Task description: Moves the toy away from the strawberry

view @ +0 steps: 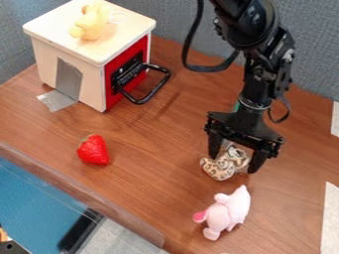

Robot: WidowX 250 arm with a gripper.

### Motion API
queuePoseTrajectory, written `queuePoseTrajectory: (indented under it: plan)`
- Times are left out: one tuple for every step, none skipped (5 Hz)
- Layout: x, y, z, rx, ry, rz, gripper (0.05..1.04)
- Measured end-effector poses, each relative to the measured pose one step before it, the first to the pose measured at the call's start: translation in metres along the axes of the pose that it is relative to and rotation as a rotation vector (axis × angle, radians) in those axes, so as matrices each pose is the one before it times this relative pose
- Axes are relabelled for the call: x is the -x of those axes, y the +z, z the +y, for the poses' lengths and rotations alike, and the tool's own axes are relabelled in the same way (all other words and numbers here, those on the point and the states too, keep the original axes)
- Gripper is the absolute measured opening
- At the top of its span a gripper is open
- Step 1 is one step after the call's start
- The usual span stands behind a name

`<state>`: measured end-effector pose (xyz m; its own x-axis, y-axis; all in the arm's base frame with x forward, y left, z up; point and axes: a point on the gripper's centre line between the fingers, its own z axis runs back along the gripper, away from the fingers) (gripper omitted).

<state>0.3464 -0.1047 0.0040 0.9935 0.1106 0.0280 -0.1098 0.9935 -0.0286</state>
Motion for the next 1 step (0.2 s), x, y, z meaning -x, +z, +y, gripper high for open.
queuePoseTrajectory:
  plan:
    - [-0.00299,0.03733,-0.00379,0.0267,0.029,-0.0586,1.006]
